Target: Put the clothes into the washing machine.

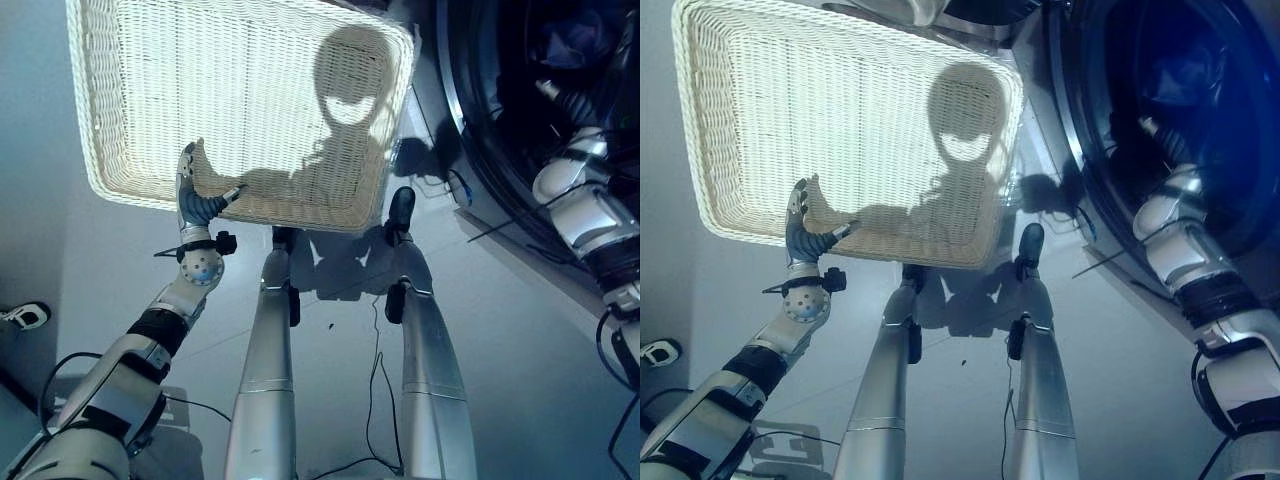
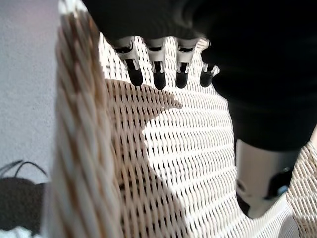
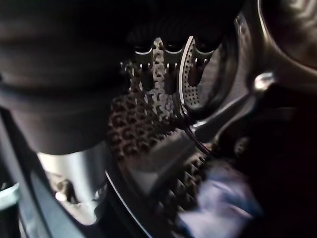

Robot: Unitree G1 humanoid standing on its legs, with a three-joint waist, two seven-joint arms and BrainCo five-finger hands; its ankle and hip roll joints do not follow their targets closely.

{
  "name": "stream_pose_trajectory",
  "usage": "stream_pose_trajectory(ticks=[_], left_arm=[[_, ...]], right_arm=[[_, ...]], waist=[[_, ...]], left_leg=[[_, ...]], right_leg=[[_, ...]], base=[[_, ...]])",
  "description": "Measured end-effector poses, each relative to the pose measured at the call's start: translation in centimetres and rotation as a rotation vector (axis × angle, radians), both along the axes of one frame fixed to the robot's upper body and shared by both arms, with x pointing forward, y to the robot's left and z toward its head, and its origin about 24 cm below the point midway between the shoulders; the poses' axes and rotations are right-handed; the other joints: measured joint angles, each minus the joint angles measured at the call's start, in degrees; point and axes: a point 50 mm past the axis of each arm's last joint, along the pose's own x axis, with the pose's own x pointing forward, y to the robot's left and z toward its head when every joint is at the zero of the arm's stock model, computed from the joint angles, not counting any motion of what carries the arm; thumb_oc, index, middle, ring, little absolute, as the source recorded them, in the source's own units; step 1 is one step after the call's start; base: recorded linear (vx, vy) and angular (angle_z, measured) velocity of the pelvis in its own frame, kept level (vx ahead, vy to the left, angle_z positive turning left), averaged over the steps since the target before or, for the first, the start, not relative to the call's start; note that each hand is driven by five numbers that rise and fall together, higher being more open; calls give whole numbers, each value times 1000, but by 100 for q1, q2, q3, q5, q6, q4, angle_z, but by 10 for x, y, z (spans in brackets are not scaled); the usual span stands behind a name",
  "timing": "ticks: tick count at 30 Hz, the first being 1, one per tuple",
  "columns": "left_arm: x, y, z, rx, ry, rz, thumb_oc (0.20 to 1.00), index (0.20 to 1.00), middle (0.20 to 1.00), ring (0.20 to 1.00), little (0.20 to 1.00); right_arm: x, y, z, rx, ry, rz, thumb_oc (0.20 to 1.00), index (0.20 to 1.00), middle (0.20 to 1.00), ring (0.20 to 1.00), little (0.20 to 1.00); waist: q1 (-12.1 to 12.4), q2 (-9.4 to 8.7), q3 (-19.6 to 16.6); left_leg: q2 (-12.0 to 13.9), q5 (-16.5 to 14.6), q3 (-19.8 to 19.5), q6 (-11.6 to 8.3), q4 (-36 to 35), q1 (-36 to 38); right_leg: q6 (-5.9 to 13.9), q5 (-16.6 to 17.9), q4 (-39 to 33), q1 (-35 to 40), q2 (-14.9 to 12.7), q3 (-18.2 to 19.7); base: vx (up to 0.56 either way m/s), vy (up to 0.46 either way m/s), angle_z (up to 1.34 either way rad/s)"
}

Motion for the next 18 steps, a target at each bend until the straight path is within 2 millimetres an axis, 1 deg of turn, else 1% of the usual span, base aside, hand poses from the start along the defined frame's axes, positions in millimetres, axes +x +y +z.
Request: stream_pose_trajectory(ticks=[1,2,3,4,6,7,8,9,10,11,14,15,16,18], left_arm=[[0,-3,0,10,-10,2,1000,1000,1000,1000,1000],[0,-4,0,0,-14,8,1000,1000,1000,1000,1000],[0,-5,-1,-7,-16,13,1000,1000,1000,1000,1000],[0,-6,-1,-2,-17,13,1000,1000,1000,1000,1000],[0,-9,-2,20,-19,7,1000,1000,1000,1000,1000],[0,-9,-2,17,-20,9,1000,1000,1000,1000,1000],[0,-10,-3,13,-20,13,1000,1000,1000,1000,1000],[0,-10,-3,12,-20,14,1000,1000,1000,1000,1000],[-1,-12,-5,18,-21,17,1000,1000,1000,1000,1000],[-1,-14,-6,19,-21,18,1000,1000,1000,1000,1000],[-4,-18,-16,14,-3,20,1000,1000,1000,1000,1000],[-4,-18,-16,14,-3,20,1000,1000,1000,1000,1000],[-6,-18,-21,15,13,25,1000,1000,1000,1000,1000],[-7,-17,-25,15,30,30,1000,1000,1000,1000,1000]], right_arm=[[0,12,5,-21,-16,64,1000,1000,1000,1000,1000],[0,18,6,-20,-26,92,1000,1000,1000,1000,1000],[1,23,2,-19,-21,119,1000,1000,1000,1000,1000],[2,24,-2,-14,-10,128,1000,1000,1000,1000,1000],[4,27,-21,-5,49,156,1000,1000,1000,1000,1000],[3,29,-26,-5,67,172,1000,1000,1000,1000,1000],[2,33,-36,0,94,203,1000,1000,1000,1000,1000],[1,36,-41,-8,107,219,1000,1000,1000,1000,1000],[-1,43,-52,-20,138,254,1000,1000,1000,1000,1000],[-2,46,-56,-24,150,270,1000,1000,1000,1000,1000],[-5,58,-79,-43,226,338,1000,1000,1000,1000,1000],[-5,58,-79,-43,226,338,1000,1000,1000,1000,1000],[-7,64,-88,-72,269,375,1000,1000,1000,1000,1000],[-7,68,-95,-81,311,412,1000,1000,1000,1000,1000]], waist=[[-66,0,0],[-99,0,0],[-112,-1,0],[-109,-1,0],[-105,-1,0],[-115,-1,0],[-122,-1,0],[-119,-1,0],[-126,-1,0],[-123,-1,0],[-213,-1,-1],[-213,-1,-1],[-251,-3,-2],[-251,-4,-1]], left_leg=[[5,-2,6,-2,-6,9],[11,-1,8,-2,-10,16],[17,-1,10,-3,-33,37],[19,0,13,-5,-50,54],[24,1,23,-6,-76,84],[25,1,25,-7,-77,87],[25,0,29,-9,-75,102],[25,-2,34,-11,-75,115],[25,-3,50,-12,-80,167],[26,-3,56,-12,-84,199],[32,-7,87,-13,-192,503],[32,-7,87,-13,-192,503],[51,1,107,10,-287,696],[72,14,130,4,-355,842]], right_leg=[[-4,-15,12,-6,2,0],[-4,-16,17,-5,7,0],[-4,-20,29,-1,12,1],[-6,-22,39,-1,13,3],[-18,-40,60,0,17,11],[-18,-41,64,1,20,12],[-17,-45,72,10,20,15],[-18,-46,74,19,20,18],[-18,-46,77,58,20,34],[-18,-47,76,84,20,37],[3,-100,72,339,18,56],[3,-100,72,339,18,56],[19,-118,65,476,28,59],[10,-129,46,591,42,66]], base=[[-23,32,-3],[-25,31,-2],[0,0,0],[0,0,0],[-37,29,-1],[-42,42,0],[-31,40,-1],[-32,40,-2],[0,0,0],[-41,22,-2],[-47,10,0],[-62,7,0],[-49,4,-2],[-54,3,-3]])
